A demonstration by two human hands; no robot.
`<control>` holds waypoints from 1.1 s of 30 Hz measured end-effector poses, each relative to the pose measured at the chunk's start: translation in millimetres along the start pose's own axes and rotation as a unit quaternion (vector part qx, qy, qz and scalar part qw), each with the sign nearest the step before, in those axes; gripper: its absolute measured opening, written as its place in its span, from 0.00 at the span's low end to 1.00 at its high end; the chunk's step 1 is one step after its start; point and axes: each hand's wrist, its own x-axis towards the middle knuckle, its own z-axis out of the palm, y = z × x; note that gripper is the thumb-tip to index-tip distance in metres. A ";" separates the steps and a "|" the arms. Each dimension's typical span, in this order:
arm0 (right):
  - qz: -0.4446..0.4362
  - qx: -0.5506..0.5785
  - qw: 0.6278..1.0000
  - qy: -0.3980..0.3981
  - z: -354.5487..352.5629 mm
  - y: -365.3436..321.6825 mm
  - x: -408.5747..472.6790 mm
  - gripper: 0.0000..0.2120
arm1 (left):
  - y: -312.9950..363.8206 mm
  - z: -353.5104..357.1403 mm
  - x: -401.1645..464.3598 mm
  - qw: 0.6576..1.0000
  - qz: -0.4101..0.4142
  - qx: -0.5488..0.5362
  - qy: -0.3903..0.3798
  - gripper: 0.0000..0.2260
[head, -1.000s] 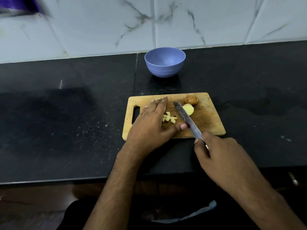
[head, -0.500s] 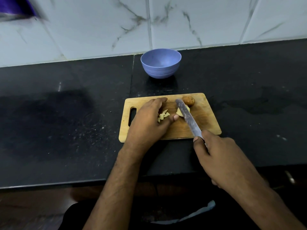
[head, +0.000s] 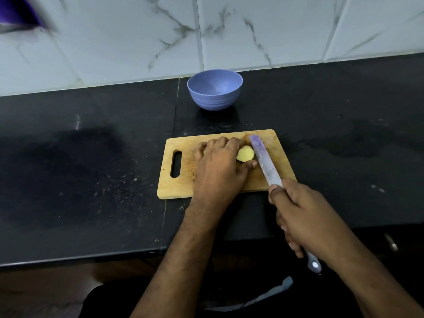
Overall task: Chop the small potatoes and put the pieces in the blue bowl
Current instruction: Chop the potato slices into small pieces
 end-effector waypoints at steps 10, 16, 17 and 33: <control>-0.009 0.003 1.000 0.005 1.2 2.2 -0.5 0.14 | -1.1 -3.6 -13.0 1.000 -0.021 -0.009 0.002 0.15; -0.023 -0.011 1.000 0.010 2.4 2.1 -1.9 0.14 | -1.0 -5.9 -11.3 0.998 -0.025 -0.050 0.007 0.13; -0.024 -0.010 1.000 0.012 2.6 2.3 -1.9 0.14 | -0.6 -6.2 -11.1 0.998 -0.024 -0.055 0.009 0.12; -0.037 -0.029 0.999 0.022 4.9 1.9 -3.1 0.14 | -8.0 -16.3 -29.1 0.991 -0.017 -0.126 0.036 0.02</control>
